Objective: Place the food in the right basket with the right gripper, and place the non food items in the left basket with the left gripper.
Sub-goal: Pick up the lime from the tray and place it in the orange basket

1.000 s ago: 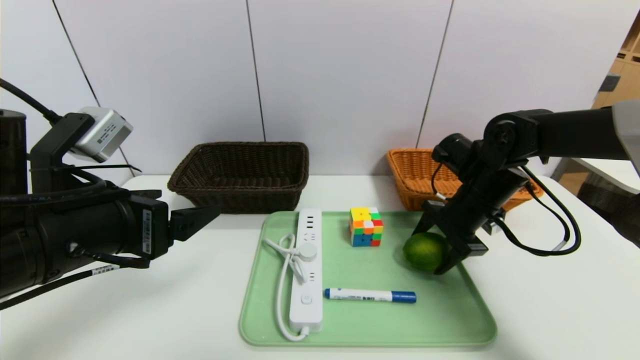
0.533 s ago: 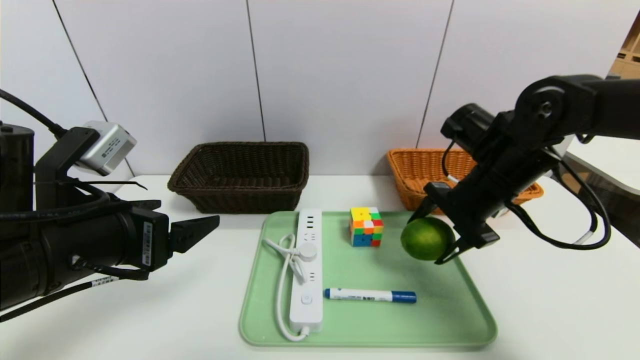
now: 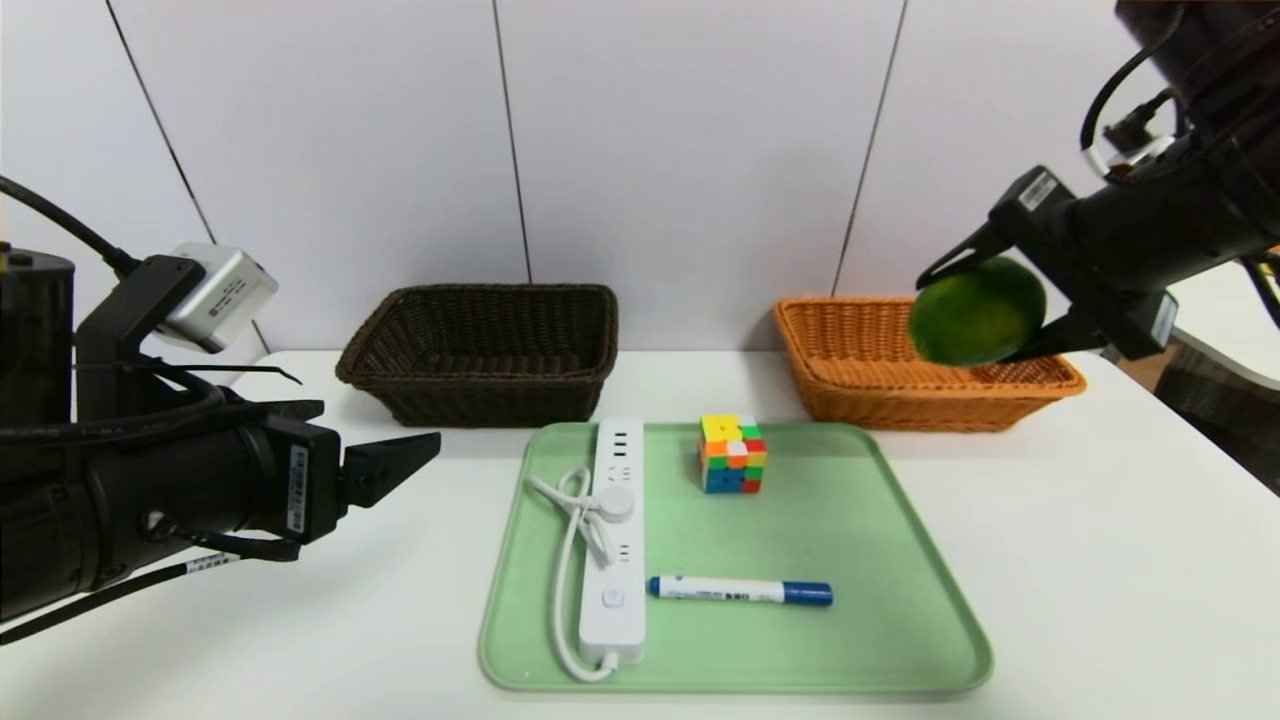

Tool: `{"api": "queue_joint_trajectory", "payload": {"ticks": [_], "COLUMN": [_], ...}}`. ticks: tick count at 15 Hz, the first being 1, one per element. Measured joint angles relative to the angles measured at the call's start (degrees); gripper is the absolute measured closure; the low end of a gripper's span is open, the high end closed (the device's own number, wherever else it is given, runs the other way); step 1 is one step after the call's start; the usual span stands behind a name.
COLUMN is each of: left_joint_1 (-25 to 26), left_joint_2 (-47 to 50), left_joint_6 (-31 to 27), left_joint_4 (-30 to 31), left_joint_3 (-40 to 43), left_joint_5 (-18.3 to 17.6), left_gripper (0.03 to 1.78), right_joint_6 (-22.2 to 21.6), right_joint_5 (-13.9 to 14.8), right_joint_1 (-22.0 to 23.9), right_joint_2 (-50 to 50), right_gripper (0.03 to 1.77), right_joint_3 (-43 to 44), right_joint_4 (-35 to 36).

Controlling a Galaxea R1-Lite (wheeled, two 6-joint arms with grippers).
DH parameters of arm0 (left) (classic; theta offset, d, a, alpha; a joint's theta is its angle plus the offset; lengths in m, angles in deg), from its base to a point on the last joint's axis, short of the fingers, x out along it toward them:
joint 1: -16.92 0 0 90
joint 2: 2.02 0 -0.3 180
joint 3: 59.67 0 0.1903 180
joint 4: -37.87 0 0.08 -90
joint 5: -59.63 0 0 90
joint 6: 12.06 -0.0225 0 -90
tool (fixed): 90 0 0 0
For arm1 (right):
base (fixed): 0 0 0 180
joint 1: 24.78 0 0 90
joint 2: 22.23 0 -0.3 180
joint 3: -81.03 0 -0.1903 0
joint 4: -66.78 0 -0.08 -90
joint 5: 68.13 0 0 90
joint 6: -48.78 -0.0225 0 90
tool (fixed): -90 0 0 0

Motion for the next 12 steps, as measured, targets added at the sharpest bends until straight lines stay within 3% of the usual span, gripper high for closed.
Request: {"api": "queue_joint_trajectory", "payload": {"ticks": [2,5,8,12], "left_joint_1": [-0.1,-0.9,-1.5,-1.7], "left_joint_2": [-0.2,-0.5,-0.9,-1.7], "left_joint_6": [0.0,-0.2,-0.1,0.0], "left_joint_4": [0.0,0.0,0.0,4.3], "left_joint_3": [0.0,0.0,0.0,0.0], "left_joint_5": [0.0,0.0,0.1,0.0], "left_gripper": [0.12,0.12,0.12,0.12], "right_joint_6": [4.5,9.1,14.7,20.4], "right_joint_5": [1.7,2.0,4.9,6.2], "right_joint_1": [4.0,8.0,9.7,10.3], "right_joint_2": [-0.9,0.3,3.5,9.3], "right_gripper": [0.76,0.76,0.76,0.77], "right_joint_3": [0.2,0.2,0.2,0.2], "right_joint_4": [4.0,9.6,16.2,17.5]}}
